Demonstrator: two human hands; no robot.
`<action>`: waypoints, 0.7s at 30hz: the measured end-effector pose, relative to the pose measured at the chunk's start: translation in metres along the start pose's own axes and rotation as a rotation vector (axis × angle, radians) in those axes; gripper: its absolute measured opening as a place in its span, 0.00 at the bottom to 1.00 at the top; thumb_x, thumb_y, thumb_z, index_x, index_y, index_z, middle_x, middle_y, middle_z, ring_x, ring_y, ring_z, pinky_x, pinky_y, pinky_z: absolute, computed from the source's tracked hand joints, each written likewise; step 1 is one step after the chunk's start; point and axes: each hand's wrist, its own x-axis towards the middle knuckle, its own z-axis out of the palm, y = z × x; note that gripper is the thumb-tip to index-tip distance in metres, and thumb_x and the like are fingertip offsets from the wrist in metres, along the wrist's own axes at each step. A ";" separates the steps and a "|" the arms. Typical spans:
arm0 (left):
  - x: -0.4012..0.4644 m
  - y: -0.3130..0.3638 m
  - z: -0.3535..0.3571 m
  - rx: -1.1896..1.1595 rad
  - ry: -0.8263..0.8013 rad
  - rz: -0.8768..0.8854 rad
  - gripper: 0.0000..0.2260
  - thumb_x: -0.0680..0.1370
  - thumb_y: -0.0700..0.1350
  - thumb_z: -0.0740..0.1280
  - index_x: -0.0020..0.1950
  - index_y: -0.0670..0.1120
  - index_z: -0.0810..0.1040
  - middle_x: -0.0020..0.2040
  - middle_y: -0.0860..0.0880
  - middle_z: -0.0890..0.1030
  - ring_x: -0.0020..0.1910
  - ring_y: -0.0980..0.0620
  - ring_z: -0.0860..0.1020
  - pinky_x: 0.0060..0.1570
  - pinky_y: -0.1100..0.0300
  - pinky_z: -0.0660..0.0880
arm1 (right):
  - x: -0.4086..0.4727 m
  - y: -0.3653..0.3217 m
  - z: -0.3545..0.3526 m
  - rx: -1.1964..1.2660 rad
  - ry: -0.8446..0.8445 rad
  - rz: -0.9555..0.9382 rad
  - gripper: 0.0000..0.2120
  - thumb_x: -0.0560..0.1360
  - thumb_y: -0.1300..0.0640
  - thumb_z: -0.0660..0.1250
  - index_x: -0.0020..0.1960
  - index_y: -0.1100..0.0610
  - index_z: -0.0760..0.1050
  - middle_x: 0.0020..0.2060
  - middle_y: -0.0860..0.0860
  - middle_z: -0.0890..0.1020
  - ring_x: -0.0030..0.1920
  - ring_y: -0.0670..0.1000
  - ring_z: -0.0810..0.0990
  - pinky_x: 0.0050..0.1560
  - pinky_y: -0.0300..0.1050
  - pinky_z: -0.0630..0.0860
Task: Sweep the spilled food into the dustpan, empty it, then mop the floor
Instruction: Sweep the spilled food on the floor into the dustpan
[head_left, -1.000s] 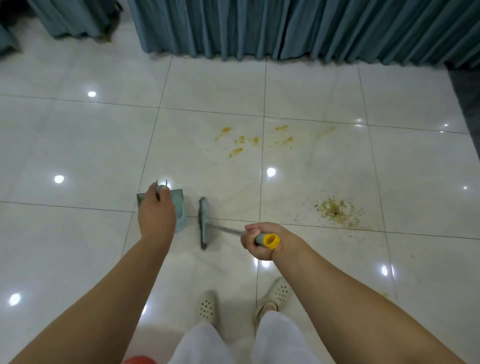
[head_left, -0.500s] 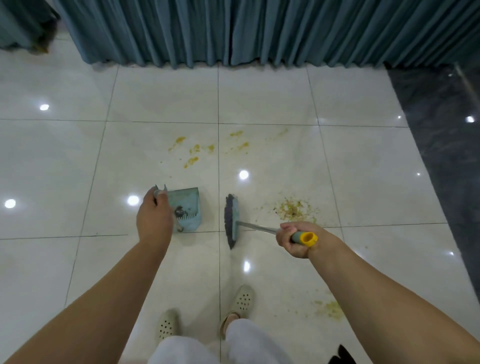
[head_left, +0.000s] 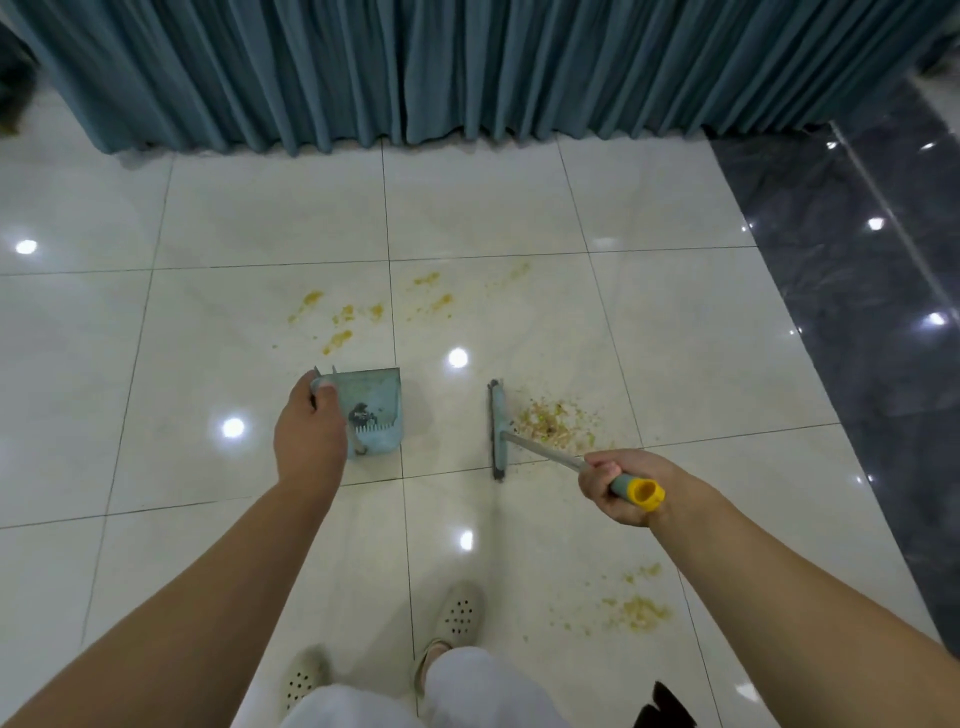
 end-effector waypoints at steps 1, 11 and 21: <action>-0.001 0.001 0.001 -0.008 0.002 -0.006 0.18 0.79 0.51 0.53 0.64 0.47 0.72 0.46 0.41 0.78 0.45 0.42 0.76 0.51 0.45 0.76 | -0.001 0.002 0.001 0.003 -0.007 0.009 0.04 0.81 0.63 0.56 0.48 0.63 0.64 0.30 0.51 0.64 0.14 0.46 0.66 0.14 0.31 0.65; 0.000 -0.002 -0.022 -0.007 0.120 -0.020 0.19 0.78 0.51 0.52 0.65 0.49 0.73 0.52 0.38 0.79 0.49 0.36 0.77 0.52 0.43 0.76 | 0.022 0.037 0.047 -0.008 -0.045 0.099 0.04 0.79 0.64 0.59 0.47 0.62 0.65 0.31 0.51 0.65 0.14 0.47 0.66 0.14 0.31 0.66; 0.032 -0.018 -0.083 -0.005 0.289 -0.084 0.23 0.78 0.54 0.50 0.66 0.43 0.70 0.56 0.36 0.78 0.54 0.35 0.77 0.53 0.41 0.76 | 0.034 0.082 0.140 -0.177 -0.102 0.193 0.04 0.78 0.65 0.59 0.45 0.63 0.66 0.25 0.54 0.66 0.15 0.47 0.66 0.14 0.32 0.66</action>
